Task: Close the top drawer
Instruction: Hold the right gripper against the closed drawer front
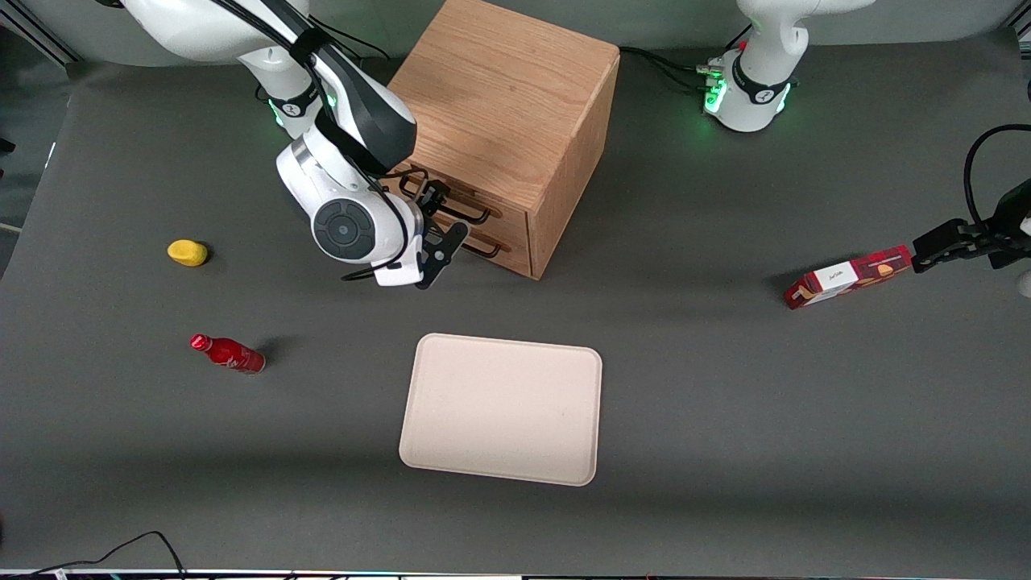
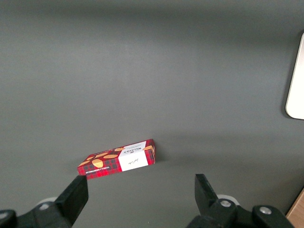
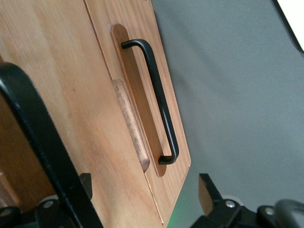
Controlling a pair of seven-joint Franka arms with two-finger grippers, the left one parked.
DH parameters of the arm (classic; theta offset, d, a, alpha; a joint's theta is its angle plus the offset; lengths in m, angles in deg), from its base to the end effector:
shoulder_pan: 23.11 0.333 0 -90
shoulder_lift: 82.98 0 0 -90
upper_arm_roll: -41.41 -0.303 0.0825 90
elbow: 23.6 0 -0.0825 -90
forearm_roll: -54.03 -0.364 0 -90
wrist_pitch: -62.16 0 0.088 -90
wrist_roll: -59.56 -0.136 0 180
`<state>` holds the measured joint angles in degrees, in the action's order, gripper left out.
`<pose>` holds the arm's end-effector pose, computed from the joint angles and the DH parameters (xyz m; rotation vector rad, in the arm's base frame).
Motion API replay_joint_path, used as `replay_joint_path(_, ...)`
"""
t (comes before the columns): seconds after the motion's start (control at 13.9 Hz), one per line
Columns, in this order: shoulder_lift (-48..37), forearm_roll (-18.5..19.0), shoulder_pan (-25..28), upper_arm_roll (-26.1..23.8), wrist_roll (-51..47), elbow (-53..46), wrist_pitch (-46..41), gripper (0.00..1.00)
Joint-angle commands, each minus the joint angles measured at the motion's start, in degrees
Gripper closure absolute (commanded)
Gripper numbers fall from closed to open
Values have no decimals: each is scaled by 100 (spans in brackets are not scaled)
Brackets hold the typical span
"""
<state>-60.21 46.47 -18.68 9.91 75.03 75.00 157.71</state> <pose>0.4627 0.3308 0.3355 -2.5534 -1.1765 0.6429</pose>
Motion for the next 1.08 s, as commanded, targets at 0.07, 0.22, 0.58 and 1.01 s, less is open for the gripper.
replay_joint_path(0.07, -9, -149, -39, -217, -106, -96, -431, 0)
replay_joint_path(0.22, -18, -149, -40, -217, -106, -114, -466, 0)
replay_joint_path(0.58, -18, -149, -48, -173, -105, -386, -800, 0)
replay_joint_path(1.01, -9, -149, -48, -155, -97, -448, -835, 0)
